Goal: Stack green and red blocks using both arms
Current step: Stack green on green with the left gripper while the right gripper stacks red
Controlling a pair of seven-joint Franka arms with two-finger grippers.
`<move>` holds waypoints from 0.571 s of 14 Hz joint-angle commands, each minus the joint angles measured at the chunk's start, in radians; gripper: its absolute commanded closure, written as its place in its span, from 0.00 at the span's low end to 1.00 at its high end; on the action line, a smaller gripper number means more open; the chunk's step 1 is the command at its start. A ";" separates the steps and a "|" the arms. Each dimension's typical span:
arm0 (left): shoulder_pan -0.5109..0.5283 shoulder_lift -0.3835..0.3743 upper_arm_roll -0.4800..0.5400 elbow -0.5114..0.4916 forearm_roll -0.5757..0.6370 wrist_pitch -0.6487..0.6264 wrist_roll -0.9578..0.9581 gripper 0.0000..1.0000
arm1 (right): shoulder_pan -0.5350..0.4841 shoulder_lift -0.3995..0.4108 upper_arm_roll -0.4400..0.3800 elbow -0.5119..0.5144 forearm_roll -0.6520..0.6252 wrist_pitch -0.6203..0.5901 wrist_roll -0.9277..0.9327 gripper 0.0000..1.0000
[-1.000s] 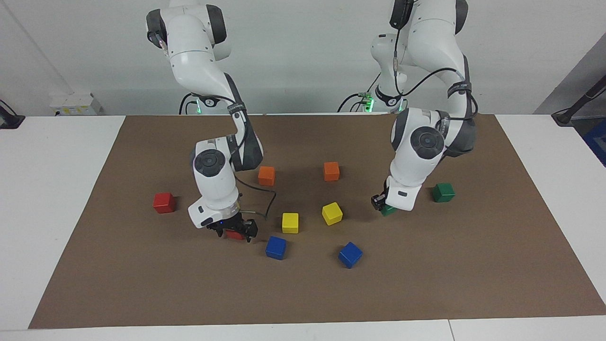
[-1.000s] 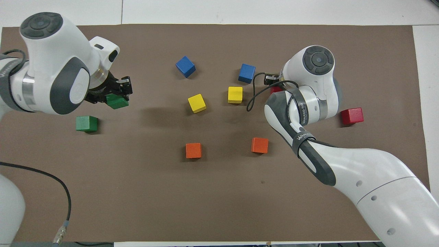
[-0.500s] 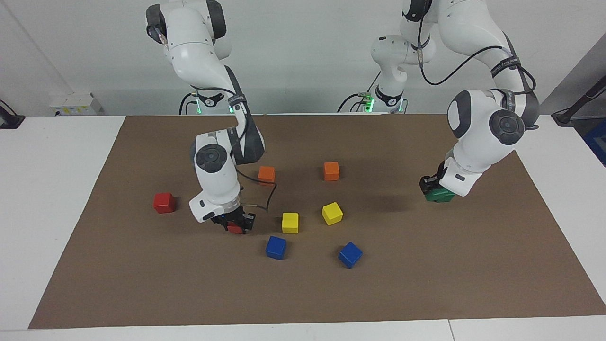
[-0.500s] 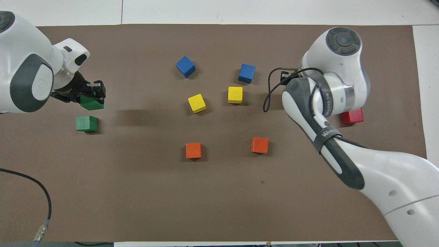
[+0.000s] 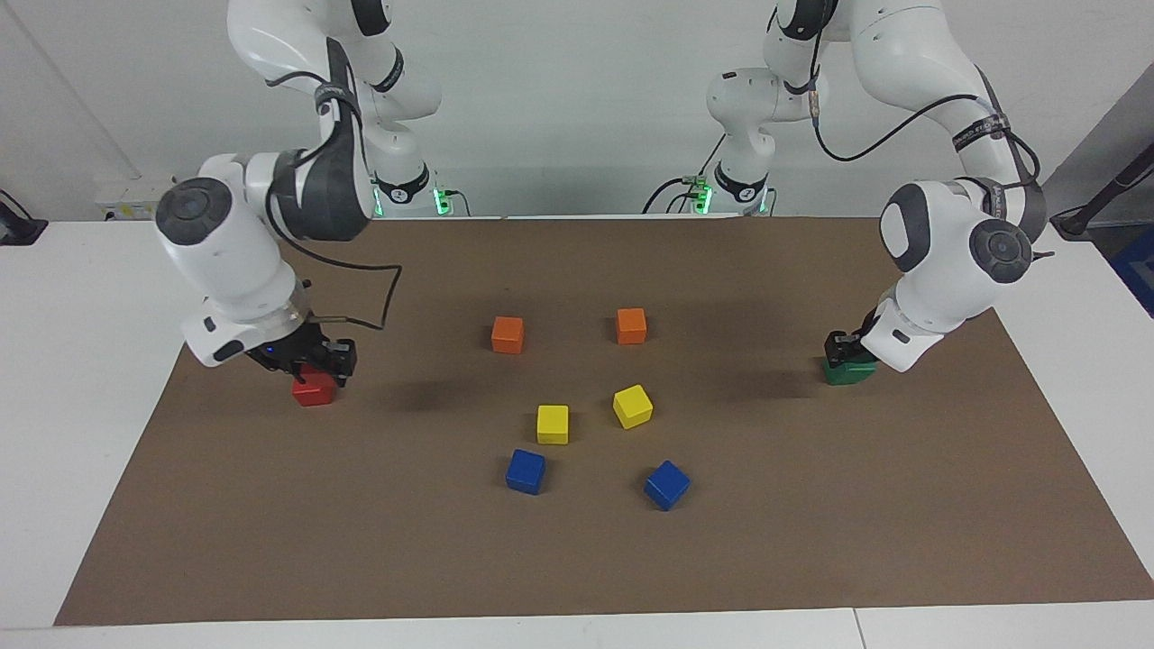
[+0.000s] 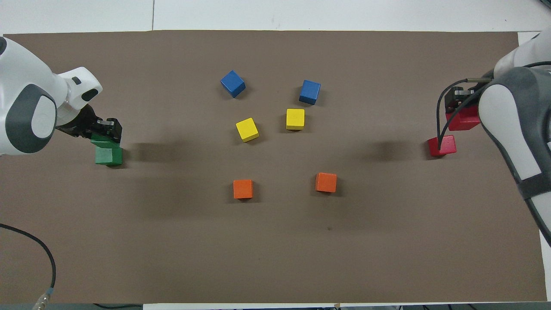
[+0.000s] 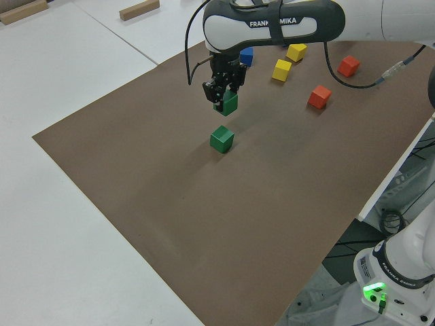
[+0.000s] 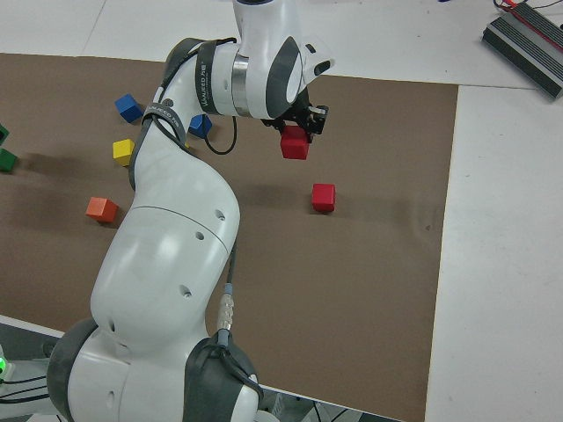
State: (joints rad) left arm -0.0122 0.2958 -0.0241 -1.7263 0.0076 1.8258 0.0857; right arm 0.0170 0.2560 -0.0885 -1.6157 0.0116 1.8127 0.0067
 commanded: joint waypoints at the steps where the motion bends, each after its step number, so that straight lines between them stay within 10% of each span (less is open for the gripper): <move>1: 0.047 -0.052 0.000 -0.058 0.019 0.030 0.090 1.00 | -0.025 -0.069 0.015 -0.166 -0.001 0.087 -0.040 1.00; 8: 0.098 -0.081 -0.002 -0.144 0.014 0.102 -0.038 1.00 | -0.064 -0.063 0.015 -0.302 0.001 0.316 -0.090 1.00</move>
State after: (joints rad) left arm 0.0885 0.2704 -0.0206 -1.7939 0.0089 1.8811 0.0900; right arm -0.0251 0.2182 -0.0882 -1.8787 0.0116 2.0956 -0.0527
